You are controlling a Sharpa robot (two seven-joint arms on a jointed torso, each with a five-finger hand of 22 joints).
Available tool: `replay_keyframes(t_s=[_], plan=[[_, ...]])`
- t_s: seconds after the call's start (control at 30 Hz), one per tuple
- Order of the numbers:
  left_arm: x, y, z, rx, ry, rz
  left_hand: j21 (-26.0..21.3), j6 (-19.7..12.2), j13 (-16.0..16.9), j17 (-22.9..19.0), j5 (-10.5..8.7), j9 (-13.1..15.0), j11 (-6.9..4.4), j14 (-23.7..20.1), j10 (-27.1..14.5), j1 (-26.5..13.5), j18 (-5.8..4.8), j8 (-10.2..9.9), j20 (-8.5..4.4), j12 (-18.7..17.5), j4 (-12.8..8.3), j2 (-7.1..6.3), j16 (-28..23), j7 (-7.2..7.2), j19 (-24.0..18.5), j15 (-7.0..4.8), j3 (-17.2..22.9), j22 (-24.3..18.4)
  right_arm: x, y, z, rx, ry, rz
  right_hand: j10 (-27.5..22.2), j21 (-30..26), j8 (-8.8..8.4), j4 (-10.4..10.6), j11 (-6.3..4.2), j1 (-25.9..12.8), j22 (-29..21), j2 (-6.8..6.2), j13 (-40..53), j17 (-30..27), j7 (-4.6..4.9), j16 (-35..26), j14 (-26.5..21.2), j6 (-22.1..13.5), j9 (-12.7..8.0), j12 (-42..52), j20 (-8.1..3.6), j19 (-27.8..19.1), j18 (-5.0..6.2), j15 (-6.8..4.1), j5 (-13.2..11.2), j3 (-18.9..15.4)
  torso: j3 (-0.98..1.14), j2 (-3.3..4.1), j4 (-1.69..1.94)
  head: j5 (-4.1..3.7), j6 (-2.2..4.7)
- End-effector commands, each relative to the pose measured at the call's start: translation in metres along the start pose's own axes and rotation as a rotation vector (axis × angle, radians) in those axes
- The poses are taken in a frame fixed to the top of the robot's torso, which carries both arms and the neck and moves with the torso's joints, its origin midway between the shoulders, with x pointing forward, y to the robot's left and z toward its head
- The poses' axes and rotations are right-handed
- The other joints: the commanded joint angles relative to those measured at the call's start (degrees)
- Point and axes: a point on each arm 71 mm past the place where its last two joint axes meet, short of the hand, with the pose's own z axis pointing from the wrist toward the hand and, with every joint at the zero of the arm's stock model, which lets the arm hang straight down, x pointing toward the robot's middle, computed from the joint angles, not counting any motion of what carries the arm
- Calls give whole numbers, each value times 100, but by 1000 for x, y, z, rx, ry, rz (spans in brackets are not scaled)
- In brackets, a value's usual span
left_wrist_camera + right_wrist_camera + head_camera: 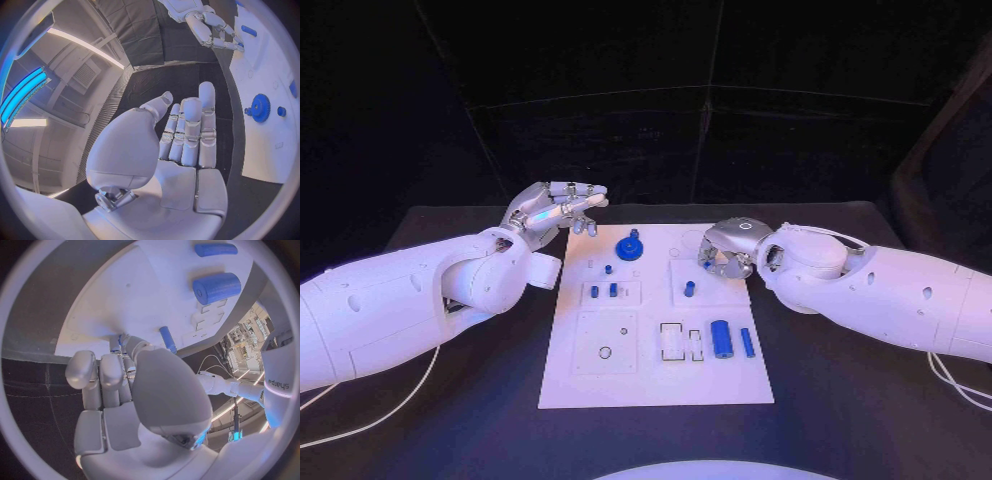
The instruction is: Assemble the parts on the task board
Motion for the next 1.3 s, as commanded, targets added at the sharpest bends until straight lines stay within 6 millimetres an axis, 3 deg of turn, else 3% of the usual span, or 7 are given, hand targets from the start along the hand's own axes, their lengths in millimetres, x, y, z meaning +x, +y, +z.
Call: replay_keyframes(t_s=[0.03, 0.63, 0.77, 1.03, 1.13, 1.3], plan=[[1, -1, 0, 3, 11, -10, -23, -39, 9, -17, 3, -9, 14, -48, -42, 30, 30, 24, 13, 20, -2, 28, -37, 1, -36, 7, -44, -10, -8, 3, -2, -10, -88, -3, 49, 41, 16, -9, -3, -49, 26, 25, 5, -1, 2, 28, 189, 32, 6, 23, 6, 46, -86, -39, -41, 44, 1, 1, -3, -2, 3], [-2, -1, -1, -2, 8, -9, -53, -62, 9, -108, 3, -11, 19, -100, -71, 46, 31, 43, 17, 43, -11, 31, -98, 6, -45, 11, -56, -31, -20, 9, -26, -35, -177, 81, 57, 89, -10, -83, -2, -181, 84, -22, -1, -5, 1, 70, 183, 52, 3, 1, 4, 56, -95, -39, -97, 159, -7, -5, 5, 1, 8], [-2, -1, -1, -3, 8, -9, -64, -71, 9, -138, 3, -11, 21, -117, -82, 52, 31, 50, 19, 51, -15, 32, -118, 8, -49, 12, -60, -39, -25, 24, -30, -86, -208, 137, 49, 99, -22, -124, 1, -199, 95, -43, -4, -4, 6, 84, 182, 48, 0, -12, 4, 55, -96, -37, -88, 201, -3, -3, 1, 27, 9], [0, -1, -1, -2, 13, -12, -64, -71, 9, -138, 3, -11, 21, -117, -82, 52, 31, 50, 19, 51, -15, 32, -118, 8, -49, 12, -60, -39, -36, 69, -28, -235, -267, 243, 18, 110, -54, -201, 22, -246, 103, -64, -10, -28, 29, 95, 172, 22, -10, -44, 14, 41, -96, -22, -36, 297, -12, 1, 27, 138, -4], [0, -1, 0, -2, 15, -12, -64, -71, 9, -138, 3, -11, 21, -117, -82, 52, 31, 50, 19, 51, -15, 32, -118, 8, -49, 12, -60, -39, -37, 82, -25, -275, -271, 263, 16, 113, -57, -216, 25, -255, 107, -65, -10, -26, 33, 102, 171, 20, -11, -47, 16, 39, -96, -20, -22, 313, -16, 1, 14, 204, -17], [1, -1, 0, -1, 17, -13, -75, -81, 8, -162, 4, -12, 23, -133, -93, 58, 31, 57, 20, 59, -19, 35, -135, 11, -52, 14, -64, -47, -22, 101, -20, -318, -227, 289, 15, 114, -58, -224, 27, -261, 108, -67, -10, -31, 35, 102, 170, 19, -12, -49, 18, 38, -96, -18, -15, 321, -25, -6, 12, 303, -48]])
